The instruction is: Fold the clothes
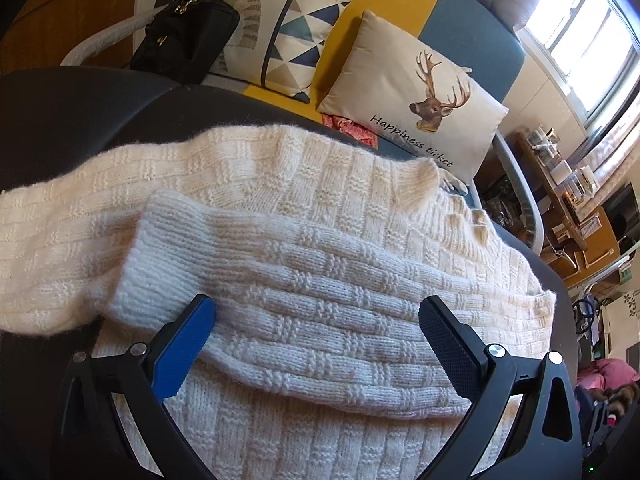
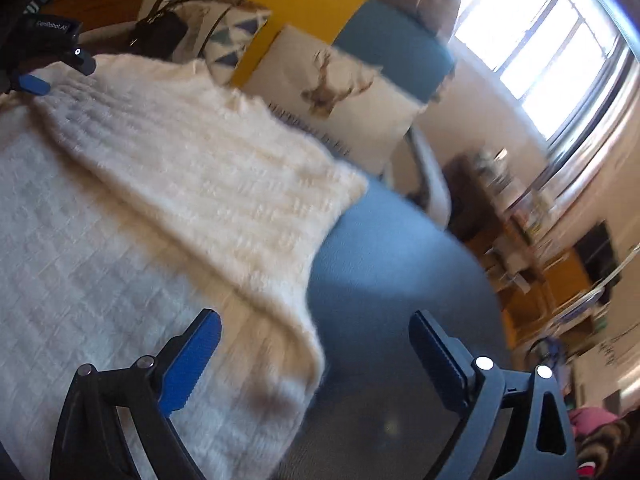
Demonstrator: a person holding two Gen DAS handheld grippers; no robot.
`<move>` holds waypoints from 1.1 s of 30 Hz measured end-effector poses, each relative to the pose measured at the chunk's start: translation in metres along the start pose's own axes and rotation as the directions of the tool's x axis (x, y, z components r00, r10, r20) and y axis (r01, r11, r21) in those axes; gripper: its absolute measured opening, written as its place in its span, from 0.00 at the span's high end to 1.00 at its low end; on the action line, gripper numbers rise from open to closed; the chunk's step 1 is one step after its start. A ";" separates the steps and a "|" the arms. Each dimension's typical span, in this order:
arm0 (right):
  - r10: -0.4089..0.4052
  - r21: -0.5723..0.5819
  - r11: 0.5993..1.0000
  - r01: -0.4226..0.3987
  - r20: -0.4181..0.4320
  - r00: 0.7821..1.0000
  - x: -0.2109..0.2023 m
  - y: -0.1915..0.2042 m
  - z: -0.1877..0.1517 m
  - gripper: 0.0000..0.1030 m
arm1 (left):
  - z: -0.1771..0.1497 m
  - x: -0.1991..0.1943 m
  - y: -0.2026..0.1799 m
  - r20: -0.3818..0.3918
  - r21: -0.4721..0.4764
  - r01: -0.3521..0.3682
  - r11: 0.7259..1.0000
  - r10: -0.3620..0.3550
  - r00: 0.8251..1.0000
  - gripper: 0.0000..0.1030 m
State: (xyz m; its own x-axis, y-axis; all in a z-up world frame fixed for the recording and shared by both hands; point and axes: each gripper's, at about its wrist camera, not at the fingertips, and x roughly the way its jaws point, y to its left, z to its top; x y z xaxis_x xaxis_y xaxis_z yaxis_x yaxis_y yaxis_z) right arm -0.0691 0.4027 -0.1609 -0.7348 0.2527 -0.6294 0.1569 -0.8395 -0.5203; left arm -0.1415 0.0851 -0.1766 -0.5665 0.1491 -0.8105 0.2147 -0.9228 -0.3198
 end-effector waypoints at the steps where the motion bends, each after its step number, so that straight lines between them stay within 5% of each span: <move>1: -0.034 -0.011 0.999 0.034 0.012 0.999 0.002 0.006 0.002 0.06 | -0.001 0.000 0.000 0.002 -0.002 0.003 1.000 -0.003 1.000 0.00; 6: -0.122 -0.098 0.987 0.127 0.054 0.991 -0.006 0.034 0.004 0.06 | 0.000 -0.001 0.002 0.013 -0.012 0.009 1.000 -0.009 1.000 0.00; 13: -0.335 -0.138 0.928 0.345 0.091 0.938 0.032 0.055 0.033 0.09 | 0.004 -0.004 -0.007 0.033 0.044 0.012 0.999 -0.013 0.999 0.00; 14: -0.344 -0.155 0.922 0.354 0.088 0.935 0.035 0.056 0.035 0.13 | 0.005 -0.006 -0.009 0.043 0.054 0.015 0.998 -0.017 0.999 0.00; 16: -0.361 -0.188 0.911 0.368 0.074 0.930 0.043 0.059 0.037 0.40 | 0.007 -0.008 -0.012 0.060 0.056 0.021 0.998 -0.024 0.998 0.00; 18: -0.365 -0.204 0.909 0.364 0.034 0.930 0.052 0.054 0.034 0.56 | 0.009 -0.007 -0.011 0.058 0.048 0.024 0.999 -0.027 0.998 0.00; 22: -0.361 -0.206 0.912 0.356 0.014 0.932 0.056 0.045 0.026 0.79 | 0.010 -0.004 -0.007 0.056 0.023 0.034 0.999 -0.035 0.998 0.00; 33: -0.327 -0.117 0.939 0.323 -0.017 0.945 0.050 0.026 0.015 0.91 | 0.002 0.014 -0.016 0.008 0.039 0.017 0.999 -0.017 1.000 0.00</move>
State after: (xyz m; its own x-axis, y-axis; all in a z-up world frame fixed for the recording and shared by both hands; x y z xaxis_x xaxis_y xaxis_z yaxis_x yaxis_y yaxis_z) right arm -0.1112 0.3863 -0.1971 -0.7341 0.5215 -0.4348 -0.0126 -0.6507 -0.7592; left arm -0.1540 0.1009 -0.1816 -0.5764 0.1620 -0.8009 0.1739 -0.9334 -0.3139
